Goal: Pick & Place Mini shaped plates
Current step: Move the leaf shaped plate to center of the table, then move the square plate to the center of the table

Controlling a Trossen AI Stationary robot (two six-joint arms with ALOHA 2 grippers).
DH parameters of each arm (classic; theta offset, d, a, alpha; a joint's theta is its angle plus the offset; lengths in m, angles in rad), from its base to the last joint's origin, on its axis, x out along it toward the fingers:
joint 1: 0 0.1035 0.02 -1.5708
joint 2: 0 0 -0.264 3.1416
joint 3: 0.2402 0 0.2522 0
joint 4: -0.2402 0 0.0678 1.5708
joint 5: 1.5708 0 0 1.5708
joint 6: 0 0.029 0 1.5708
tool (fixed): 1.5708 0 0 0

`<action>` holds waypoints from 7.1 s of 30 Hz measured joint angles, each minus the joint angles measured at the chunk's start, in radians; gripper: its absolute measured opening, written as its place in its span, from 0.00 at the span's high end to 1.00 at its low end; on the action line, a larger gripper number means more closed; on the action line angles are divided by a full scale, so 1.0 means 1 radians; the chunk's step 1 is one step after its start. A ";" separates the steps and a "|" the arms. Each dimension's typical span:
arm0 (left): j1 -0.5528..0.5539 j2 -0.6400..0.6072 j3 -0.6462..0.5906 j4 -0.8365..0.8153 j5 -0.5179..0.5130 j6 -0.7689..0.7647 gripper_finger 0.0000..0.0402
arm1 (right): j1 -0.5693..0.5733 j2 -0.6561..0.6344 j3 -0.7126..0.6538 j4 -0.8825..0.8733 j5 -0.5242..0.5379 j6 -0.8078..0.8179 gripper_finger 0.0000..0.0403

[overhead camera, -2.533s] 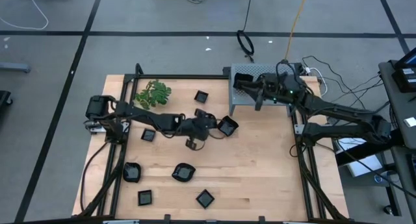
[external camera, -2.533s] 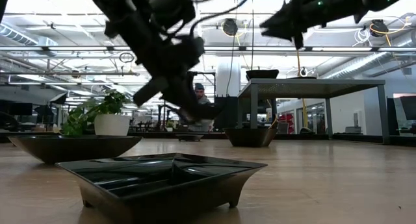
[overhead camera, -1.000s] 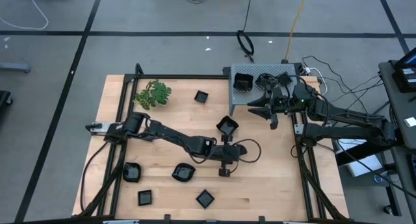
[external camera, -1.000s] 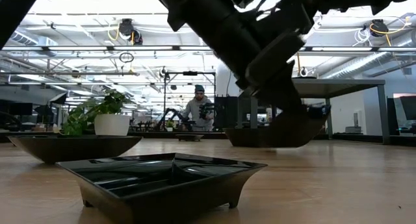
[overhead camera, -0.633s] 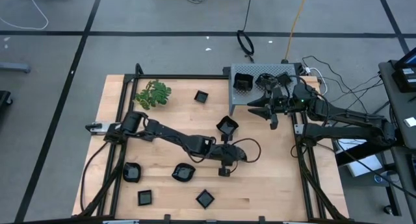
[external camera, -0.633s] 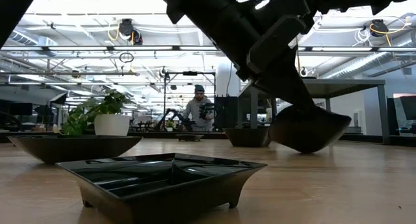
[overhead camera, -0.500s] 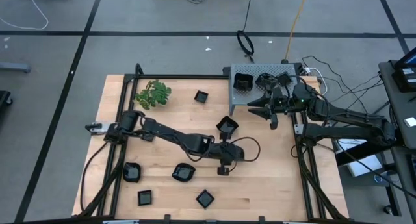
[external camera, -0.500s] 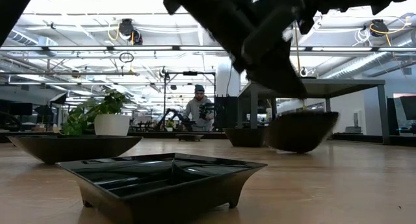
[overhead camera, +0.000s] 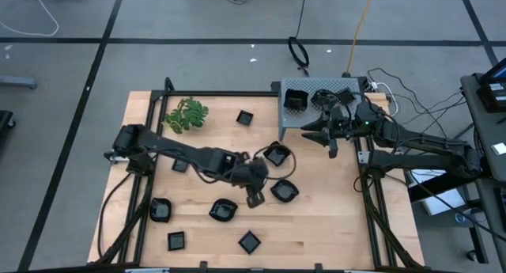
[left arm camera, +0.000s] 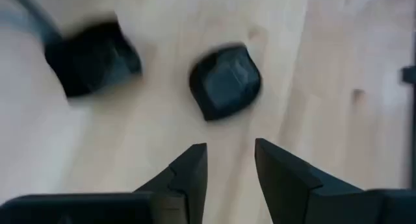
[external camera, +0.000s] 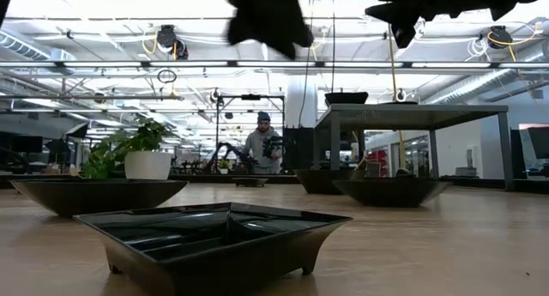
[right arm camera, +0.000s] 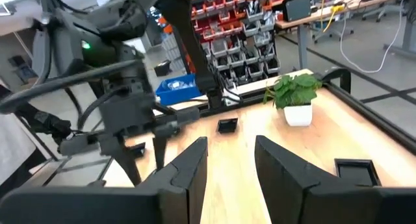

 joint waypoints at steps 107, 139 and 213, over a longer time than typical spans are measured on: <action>-0.141 0.309 0.069 -0.117 0.158 0.050 0.94 | 0.000 0.000 -0.139 0.053 -0.002 -0.007 0.71; -0.176 0.214 0.049 -0.306 0.100 -0.301 0.94 | 0.000 0.000 -0.138 0.037 0.000 0.001 0.71; -0.155 0.229 -0.058 -0.120 0.406 -0.739 0.62 | 0.000 0.000 -0.138 0.038 -0.003 0.053 0.71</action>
